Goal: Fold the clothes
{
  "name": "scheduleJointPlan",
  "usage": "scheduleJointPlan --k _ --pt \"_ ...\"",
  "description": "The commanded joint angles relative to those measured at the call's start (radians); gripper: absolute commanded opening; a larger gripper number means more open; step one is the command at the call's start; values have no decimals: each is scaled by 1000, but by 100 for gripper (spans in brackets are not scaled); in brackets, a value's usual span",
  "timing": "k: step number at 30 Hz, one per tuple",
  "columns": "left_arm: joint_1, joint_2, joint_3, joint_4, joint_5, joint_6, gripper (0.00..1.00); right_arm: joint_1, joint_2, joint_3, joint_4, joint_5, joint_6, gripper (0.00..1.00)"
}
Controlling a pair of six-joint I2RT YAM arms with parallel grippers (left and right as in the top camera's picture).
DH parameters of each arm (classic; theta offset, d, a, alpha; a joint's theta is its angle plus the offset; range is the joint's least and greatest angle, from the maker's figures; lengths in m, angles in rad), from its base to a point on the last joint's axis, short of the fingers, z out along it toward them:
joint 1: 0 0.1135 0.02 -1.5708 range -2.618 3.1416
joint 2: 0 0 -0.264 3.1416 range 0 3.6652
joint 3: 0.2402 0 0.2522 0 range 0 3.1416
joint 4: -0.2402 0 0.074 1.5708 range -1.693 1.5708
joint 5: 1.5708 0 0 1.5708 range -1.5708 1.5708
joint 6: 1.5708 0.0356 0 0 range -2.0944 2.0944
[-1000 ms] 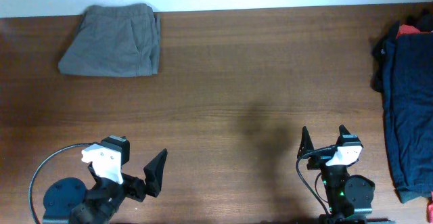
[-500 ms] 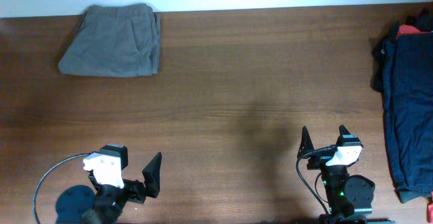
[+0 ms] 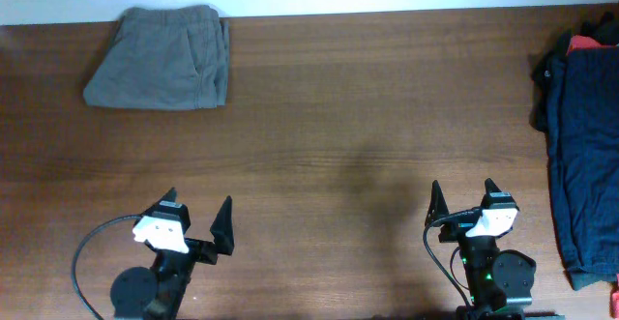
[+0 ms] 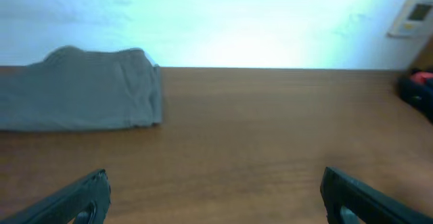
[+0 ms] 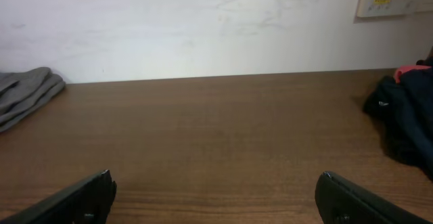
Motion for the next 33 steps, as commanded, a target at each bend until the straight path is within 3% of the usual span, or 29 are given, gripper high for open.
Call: scheduleJointPlan --k 1,6,16,27,33 --pt "-2 -63 -76 33 -76 -1 99 -7 -11 -5 -7 13 -7 99" --pt "8 -130 -152 66 -114 -1 99 -7 -11 -5 -7 13 -7 99" --pt "70 -130 -276 289 -110 -1 99 -7 -11 -5 -7 13 -7 99" --pt "135 -130 -280 240 -103 18 99 -7 -11 -5 -7 13 -7 99" --pt "136 -130 -280 455 -72 18 99 -7 -11 -5 -7 13 -7 99"
